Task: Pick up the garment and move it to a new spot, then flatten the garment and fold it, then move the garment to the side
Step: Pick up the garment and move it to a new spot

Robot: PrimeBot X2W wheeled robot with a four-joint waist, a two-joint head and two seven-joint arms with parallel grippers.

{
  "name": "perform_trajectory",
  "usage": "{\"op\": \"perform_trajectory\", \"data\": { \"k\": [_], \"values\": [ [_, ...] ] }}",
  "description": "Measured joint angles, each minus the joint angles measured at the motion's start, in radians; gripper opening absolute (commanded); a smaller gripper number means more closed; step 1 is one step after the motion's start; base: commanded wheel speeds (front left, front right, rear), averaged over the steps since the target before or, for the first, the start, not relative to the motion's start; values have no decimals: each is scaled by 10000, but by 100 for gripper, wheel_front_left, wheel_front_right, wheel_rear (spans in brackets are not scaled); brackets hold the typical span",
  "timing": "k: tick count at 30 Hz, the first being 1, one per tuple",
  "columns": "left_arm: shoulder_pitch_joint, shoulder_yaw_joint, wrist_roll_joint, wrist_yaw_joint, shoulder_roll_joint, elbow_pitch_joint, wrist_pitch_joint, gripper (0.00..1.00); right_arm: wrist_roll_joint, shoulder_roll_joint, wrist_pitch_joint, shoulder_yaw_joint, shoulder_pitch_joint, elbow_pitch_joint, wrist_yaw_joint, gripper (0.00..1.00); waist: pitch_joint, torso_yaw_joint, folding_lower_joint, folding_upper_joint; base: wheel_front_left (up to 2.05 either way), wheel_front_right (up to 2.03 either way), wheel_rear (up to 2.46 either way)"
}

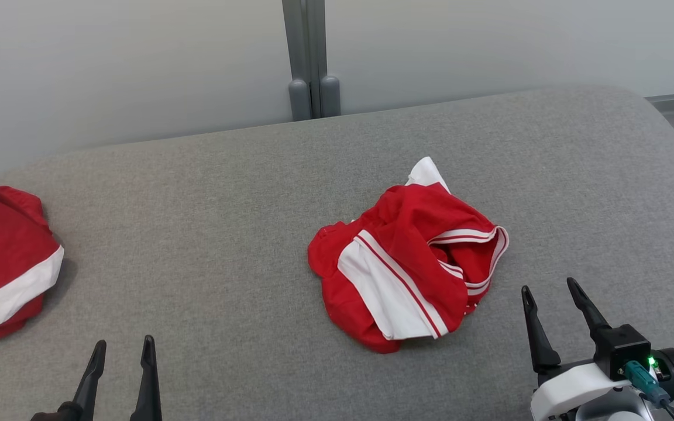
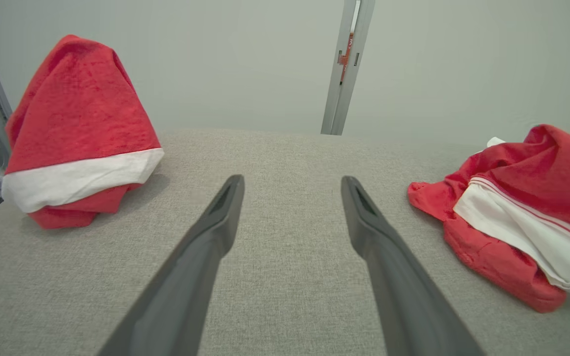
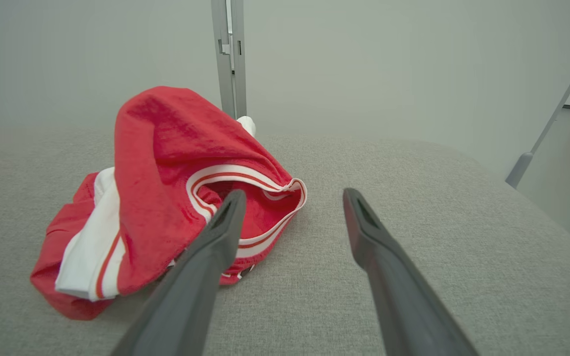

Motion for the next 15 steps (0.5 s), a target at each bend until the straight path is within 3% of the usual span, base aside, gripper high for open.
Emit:
{"op": "perform_trajectory", "data": {
  "k": [15],
  "values": [
    [181, -63, -36, 0, 4, 12, 0, 100, 96, 0, 0, 128, 20, 50, 0, 100, -96, -98, 0, 0, 0, 0, 0]
  ]
}}
